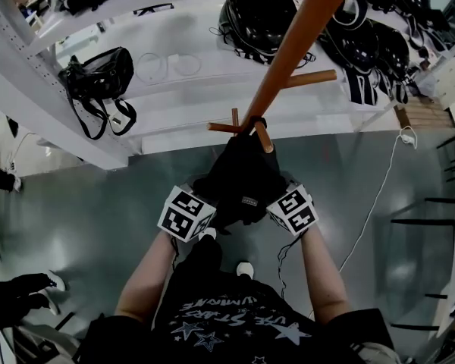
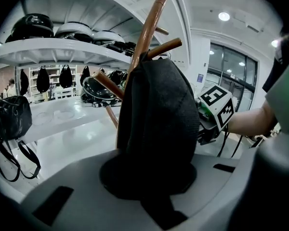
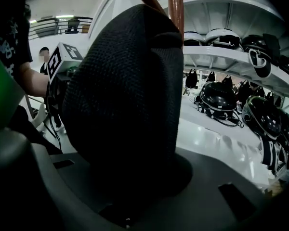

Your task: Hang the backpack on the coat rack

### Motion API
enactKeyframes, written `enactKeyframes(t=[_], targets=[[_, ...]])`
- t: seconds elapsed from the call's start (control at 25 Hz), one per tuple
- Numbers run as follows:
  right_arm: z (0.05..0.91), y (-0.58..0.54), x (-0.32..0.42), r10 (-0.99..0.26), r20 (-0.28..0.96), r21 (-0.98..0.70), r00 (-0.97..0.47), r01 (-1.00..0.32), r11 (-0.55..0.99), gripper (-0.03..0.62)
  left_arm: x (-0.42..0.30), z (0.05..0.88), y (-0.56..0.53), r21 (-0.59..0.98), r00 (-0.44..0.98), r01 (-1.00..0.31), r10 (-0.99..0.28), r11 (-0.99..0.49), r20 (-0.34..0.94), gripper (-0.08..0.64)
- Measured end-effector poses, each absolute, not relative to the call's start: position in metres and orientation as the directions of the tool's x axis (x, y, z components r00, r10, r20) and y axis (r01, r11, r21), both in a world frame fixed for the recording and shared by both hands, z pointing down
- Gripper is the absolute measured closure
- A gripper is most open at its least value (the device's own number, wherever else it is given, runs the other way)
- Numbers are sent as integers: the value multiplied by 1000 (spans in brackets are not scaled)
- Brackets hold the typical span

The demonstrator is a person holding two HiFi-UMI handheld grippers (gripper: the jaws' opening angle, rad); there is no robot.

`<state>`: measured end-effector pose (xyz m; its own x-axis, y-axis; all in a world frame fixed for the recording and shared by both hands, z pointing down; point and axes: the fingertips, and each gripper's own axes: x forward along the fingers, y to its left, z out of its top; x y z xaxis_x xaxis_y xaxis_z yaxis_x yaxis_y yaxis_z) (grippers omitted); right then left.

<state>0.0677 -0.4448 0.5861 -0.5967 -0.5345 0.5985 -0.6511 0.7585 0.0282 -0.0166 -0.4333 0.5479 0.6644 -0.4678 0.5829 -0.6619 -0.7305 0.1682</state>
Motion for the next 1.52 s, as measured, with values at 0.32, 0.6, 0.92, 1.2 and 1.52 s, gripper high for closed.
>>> enactKeyframes(t=[0.32, 0.6, 0.92, 1.2, 1.52], targets=[[614, -460, 64, -531, 610, 4, -588, -668, 745, 483, -24, 577, -452, 138, 650, -662, -474, -736, 594, 469], [631, -480, 68, -571, 612, 15, -548, -713, 701, 477, -28, 596, -479, 67, 622, -666, -503, -743, 600, 432], [641, -496, 71, -590, 630, 56, -504, -729, 682, 422, -38, 608, -503, 27, 564, -710, -545, -704, 620, 354], [648, -487, 81, -569, 660, 11, -491, -751, 660, 284, -47, 609, -503, -52, 503, -735, -595, -676, 628, 270], [622, -462, 98, -597, 628, 19, -499, -757, 653, 282, -52, 581, -476, -110, 448, -773, -661, -624, 602, 233]])
